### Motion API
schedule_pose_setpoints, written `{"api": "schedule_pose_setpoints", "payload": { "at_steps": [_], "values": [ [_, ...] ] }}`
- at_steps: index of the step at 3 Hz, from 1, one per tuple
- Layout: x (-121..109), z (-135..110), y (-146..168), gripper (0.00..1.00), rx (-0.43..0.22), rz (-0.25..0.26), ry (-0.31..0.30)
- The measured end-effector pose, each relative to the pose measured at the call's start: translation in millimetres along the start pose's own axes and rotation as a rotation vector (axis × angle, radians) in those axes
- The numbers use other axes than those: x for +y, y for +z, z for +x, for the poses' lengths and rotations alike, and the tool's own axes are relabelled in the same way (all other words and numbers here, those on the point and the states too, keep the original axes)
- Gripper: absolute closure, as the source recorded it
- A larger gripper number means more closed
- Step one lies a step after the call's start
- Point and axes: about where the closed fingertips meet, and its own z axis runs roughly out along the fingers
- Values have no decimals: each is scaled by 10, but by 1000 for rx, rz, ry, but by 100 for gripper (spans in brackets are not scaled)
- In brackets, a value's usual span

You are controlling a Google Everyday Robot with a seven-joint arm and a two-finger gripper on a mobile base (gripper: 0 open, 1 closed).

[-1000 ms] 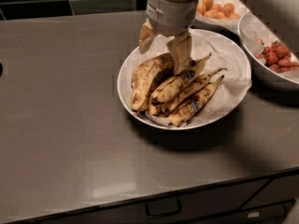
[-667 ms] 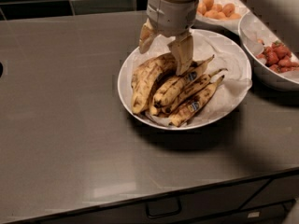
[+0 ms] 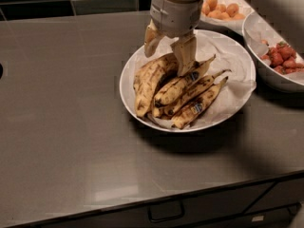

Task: Pick banana from white bowl

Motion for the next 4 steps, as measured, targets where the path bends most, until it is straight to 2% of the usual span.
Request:
{"api": "schedule_pose_setpoints", "payload": {
  "at_steps": [2, 4],
  "values": [
    [4, -140, -164, 38, 26, 23, -7],
    [-7, -183, -199, 37, 30, 30, -13]
  ]
}}
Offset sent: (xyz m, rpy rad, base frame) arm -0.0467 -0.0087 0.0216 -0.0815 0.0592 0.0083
